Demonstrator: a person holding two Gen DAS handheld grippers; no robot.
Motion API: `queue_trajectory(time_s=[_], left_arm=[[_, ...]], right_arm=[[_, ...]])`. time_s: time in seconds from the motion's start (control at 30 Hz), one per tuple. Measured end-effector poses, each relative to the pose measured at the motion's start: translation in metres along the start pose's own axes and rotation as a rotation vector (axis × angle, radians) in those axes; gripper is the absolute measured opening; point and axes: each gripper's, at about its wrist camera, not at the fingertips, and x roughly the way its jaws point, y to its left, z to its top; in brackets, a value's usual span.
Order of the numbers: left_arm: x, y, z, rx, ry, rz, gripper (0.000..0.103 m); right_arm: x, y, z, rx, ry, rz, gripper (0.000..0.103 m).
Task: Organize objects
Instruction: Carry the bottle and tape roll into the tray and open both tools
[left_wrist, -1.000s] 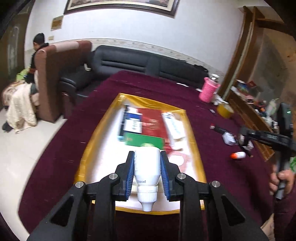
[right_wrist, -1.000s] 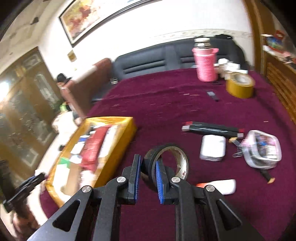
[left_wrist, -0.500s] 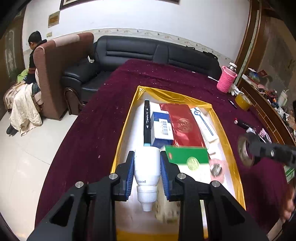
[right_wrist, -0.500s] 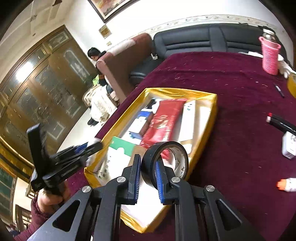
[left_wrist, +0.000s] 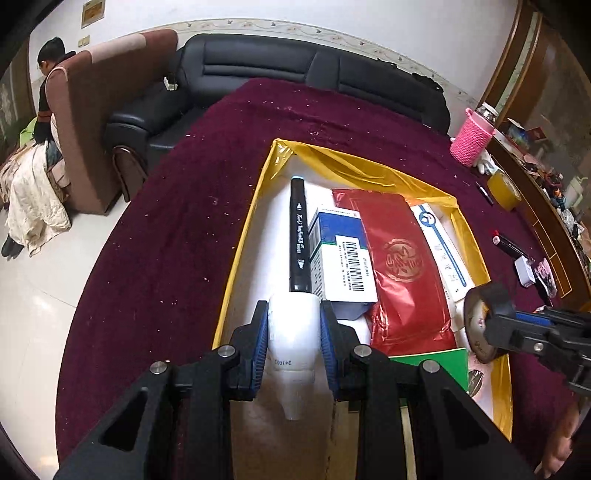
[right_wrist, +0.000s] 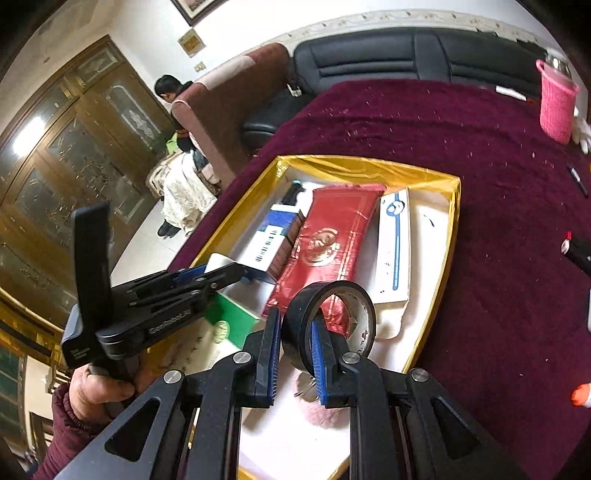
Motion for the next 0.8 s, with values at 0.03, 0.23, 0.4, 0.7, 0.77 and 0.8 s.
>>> queue_trajectory(time_s=[0.03,0.23,0.4,0.7,0.77,0.8], left_arm=[[0.000,-0.001,0.000,0.002,0.000,0.008,0.026],[-0.011,0.000,-0.003,-0.021,-0.034,-0.034,0.044],[-0.047,0.005,-0.008,-0.053,-0.129,-0.047,0.061],[-0.088,0.017,-0.026,-0.113,-0.197,-0.063,0.068],[-0.091,0.014,-0.031,-0.103,-0.192,-0.054,0.070],[-0.092,0.013,-0.032,-0.101,-0.191,-0.050,0.071]], right_arm=[[0.003,-0.003,0.001,0.008,0.007,-0.002,0.018],[0.016,-0.013,0.005,0.040,0.032,-0.020,0.018],[0.022,-0.016,0.002,0.053,0.058,-0.019,0.018],[0.031,-0.007,-0.019,0.039,0.128,-0.005,0.018],[0.030,-0.003,-0.024,0.037,0.141,0.002,0.018],[0.029,-0.002,-0.025,0.036,0.147,0.001,0.018]])
